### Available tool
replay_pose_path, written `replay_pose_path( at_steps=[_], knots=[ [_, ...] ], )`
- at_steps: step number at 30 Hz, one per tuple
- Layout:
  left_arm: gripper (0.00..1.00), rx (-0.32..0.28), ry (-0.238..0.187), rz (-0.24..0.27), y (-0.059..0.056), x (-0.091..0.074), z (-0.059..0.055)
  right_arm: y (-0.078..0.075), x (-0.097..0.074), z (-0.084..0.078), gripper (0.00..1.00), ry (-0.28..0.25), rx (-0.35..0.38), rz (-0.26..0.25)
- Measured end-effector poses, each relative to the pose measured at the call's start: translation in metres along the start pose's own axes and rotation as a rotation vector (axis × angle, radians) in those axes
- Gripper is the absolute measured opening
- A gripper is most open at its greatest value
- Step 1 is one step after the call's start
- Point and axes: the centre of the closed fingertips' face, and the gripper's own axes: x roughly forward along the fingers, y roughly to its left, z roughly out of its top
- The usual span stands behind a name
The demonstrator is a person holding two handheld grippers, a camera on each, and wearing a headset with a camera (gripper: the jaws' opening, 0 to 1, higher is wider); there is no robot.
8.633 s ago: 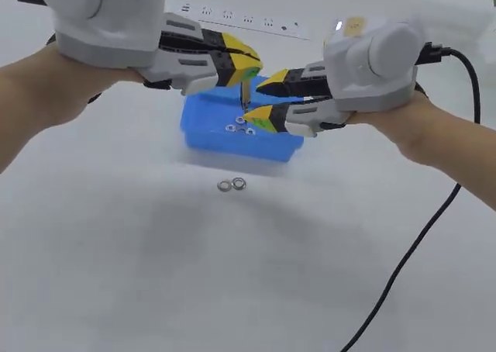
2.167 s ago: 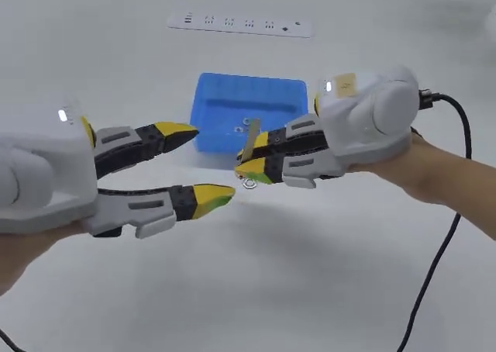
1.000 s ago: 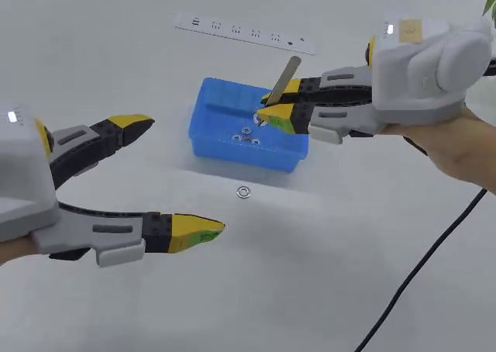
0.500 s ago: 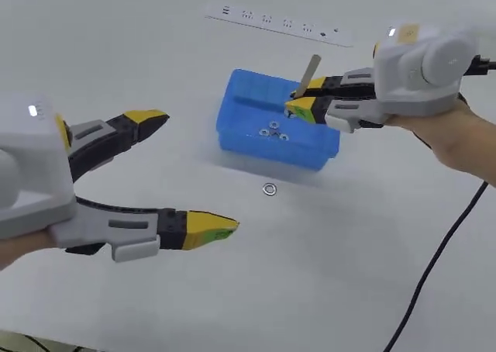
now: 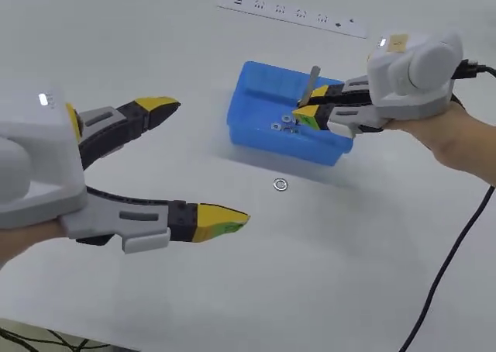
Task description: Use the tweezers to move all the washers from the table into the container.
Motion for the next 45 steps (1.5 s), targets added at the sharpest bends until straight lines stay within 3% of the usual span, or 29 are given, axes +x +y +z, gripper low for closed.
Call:
replay_pose_path(
  at_steps=[8,14,16,21,27,35,37,40,42,45],
  knots=[
    [0.99,-0.008,-0.003,-0.006,-0.001,0.004,0.001,-0.001,-0.002,-0.001,0.1,-0.004,0.028,-0.009],
    [0.99,-0.014,-0.024,-0.017,-0.001,0.009,0.008,-0.001,-0.007,0.003,0.1,-0.01,0.031,-0.011],
    [0.99,-0.017,-0.046,-0.027,0.002,0.013,0.015,0.001,-0.01,0.006,0.09,-0.016,0.026,-0.008],
    [0.99,0.016,-0.052,-0.053,0.013,0.028,0.029,0.006,-0.014,0.018,0.09,-0.039,-0.001,0.006],
    [0.94,0.032,-0.102,-0.098,0.028,0.055,0.054,0.015,-0.013,0.023,0.09,-0.031,-0.037,0.028],
    [0.75,0.096,-0.112,-0.204,0.025,0.085,0.071,0.028,-0.011,0.028,0.09,-0.02,-0.086,0.068],
    [0.68,0.105,-0.119,-0.214,0.025,0.09,0.073,0.03,-0.011,0.03,0.09,-0.019,-0.094,0.073],
    [0.55,0.168,-0.099,-0.205,0.029,0.097,0.071,0.031,-0.01,0.031,0.09,-0.02,-0.102,0.077],
    [0.45,0.166,-0.1,-0.205,0.031,0.099,0.071,0.032,-0.011,0.032,0.09,-0.019,-0.107,0.08],
    [0.4,0.164,-0.116,-0.229,0.029,0.101,0.074,0.034,-0.01,0.032,0.09,-0.015,-0.118,0.086]
  ],
)
